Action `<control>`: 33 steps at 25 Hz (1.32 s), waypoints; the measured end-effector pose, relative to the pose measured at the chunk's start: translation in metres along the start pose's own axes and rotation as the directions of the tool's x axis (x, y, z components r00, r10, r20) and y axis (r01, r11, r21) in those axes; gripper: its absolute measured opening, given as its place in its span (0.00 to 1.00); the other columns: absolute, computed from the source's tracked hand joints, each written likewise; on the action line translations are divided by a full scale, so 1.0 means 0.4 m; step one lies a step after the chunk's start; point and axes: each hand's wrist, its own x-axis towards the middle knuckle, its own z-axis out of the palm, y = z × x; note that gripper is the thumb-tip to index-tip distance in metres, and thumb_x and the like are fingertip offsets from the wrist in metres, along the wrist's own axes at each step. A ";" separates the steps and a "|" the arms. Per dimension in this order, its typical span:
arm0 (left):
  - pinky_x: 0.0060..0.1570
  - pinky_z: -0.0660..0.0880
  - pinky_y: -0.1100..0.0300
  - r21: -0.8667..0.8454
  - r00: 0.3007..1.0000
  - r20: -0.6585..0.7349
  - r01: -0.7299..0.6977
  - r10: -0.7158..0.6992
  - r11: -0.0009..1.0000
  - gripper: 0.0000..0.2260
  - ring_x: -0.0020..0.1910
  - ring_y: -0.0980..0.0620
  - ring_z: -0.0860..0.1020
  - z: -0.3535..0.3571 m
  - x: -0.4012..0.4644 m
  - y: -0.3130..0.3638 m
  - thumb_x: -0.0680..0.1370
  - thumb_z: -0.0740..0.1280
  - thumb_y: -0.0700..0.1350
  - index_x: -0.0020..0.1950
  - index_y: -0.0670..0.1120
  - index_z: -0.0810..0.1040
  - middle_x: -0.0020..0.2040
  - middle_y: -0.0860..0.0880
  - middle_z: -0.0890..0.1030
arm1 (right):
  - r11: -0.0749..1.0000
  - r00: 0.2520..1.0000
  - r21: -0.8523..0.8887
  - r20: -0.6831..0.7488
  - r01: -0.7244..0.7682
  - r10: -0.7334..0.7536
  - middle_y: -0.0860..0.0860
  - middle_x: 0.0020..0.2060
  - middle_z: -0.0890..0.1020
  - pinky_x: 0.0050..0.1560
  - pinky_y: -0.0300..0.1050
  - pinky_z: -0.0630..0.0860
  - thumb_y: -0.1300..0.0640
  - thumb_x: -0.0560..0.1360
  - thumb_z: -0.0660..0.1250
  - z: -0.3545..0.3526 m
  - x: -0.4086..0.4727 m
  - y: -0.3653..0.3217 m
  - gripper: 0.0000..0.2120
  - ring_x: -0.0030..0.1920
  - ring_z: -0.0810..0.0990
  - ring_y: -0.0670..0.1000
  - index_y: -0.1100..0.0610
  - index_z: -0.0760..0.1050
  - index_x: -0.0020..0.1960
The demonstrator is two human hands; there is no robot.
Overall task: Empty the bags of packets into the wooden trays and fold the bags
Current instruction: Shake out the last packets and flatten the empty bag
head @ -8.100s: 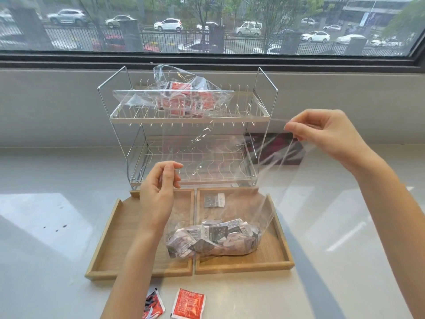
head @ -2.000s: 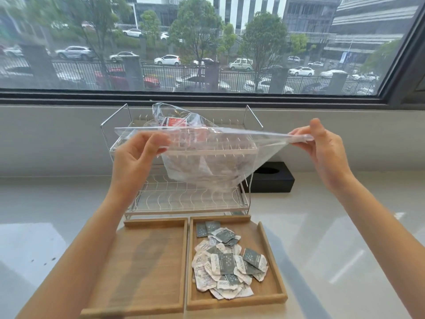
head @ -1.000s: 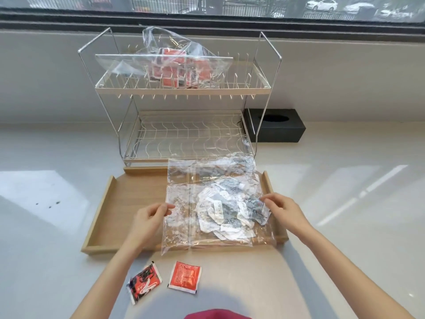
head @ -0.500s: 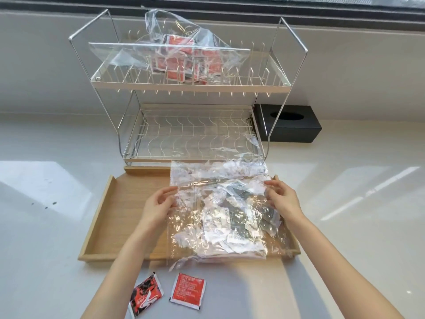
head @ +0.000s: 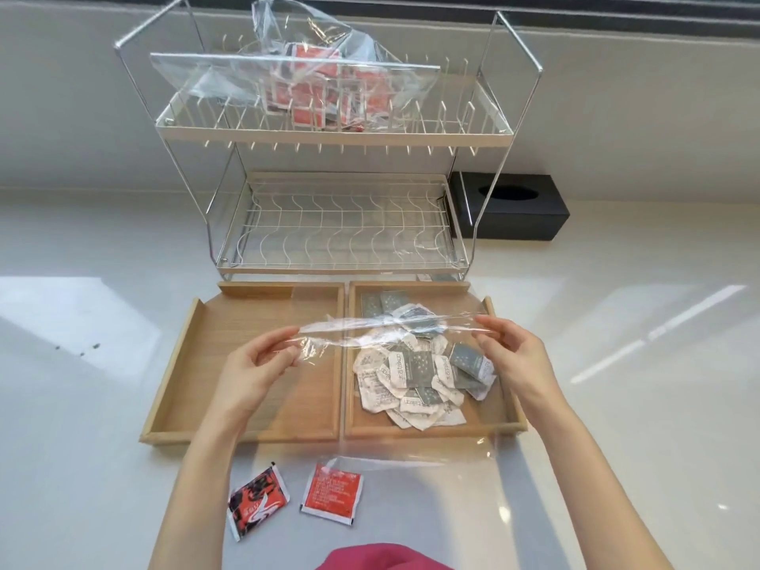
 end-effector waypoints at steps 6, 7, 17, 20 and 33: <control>0.34 0.69 0.80 0.081 0.987 -0.089 -0.129 0.136 0.988 0.08 0.32 0.70 0.78 0.017 -0.045 0.031 0.73 0.67 0.36 0.48 0.45 0.79 0.36 0.50 0.80 | 0.998 0.995 0.007 -0.081 0.060 -0.059 0.45 0.39 0.80 0.40 0.23 0.72 0.66 0.72 0.66 -0.022 -0.068 -0.020 0.10 0.37 0.78 0.37 0.55 0.78 0.50; 0.34 0.69 0.80 0.080 0.981 -0.107 -0.152 0.160 0.985 0.07 0.32 0.69 0.78 0.016 -0.050 0.038 0.72 0.67 0.35 0.47 0.45 0.80 0.36 0.51 0.80 | 0.997 0.993 -0.031 -0.096 0.072 -0.075 0.45 0.39 0.81 0.40 0.24 0.72 0.65 0.72 0.67 -0.027 -0.075 -0.026 0.08 0.38 0.78 0.39 0.53 0.79 0.47; 0.62 0.65 0.58 0.140 0.933 -0.153 -0.307 0.327 0.941 0.10 0.60 0.61 0.72 -0.019 -0.082 0.082 0.74 0.66 0.44 0.39 0.60 0.79 0.53 0.61 0.78 | 0.963 0.942 -0.096 -0.203 0.252 -0.267 0.41 0.34 0.82 0.49 0.34 0.73 0.58 0.72 0.68 -0.031 -0.106 -0.103 0.09 0.40 0.80 0.39 0.46 0.76 0.36; 0.46 0.71 0.72 0.073 0.885 -0.140 -0.438 0.444 0.896 0.12 0.42 0.67 0.78 -0.032 -0.093 0.106 0.76 0.64 0.41 0.41 0.59 0.77 0.38 0.64 0.81 | 0.948 0.931 0.007 -0.193 0.318 -0.311 0.40 0.27 0.81 0.39 0.27 0.72 0.58 0.73 0.67 -0.037 -0.112 -0.133 0.08 0.32 0.79 0.38 0.47 0.77 0.37; 0.21 0.68 0.71 0.010 0.939 -0.159 -0.306 0.304 0.952 0.09 0.22 0.62 0.73 0.011 0.007 0.081 0.75 0.65 0.43 0.45 0.59 0.76 0.37 0.53 0.77 | 0.966 0.970 0.250 -0.212 -0.062 0.118 0.49 0.33 0.74 0.29 0.31 0.73 0.56 0.77 0.62 0.020 -0.048 -0.035 0.07 0.32 0.72 0.47 0.54 0.75 0.41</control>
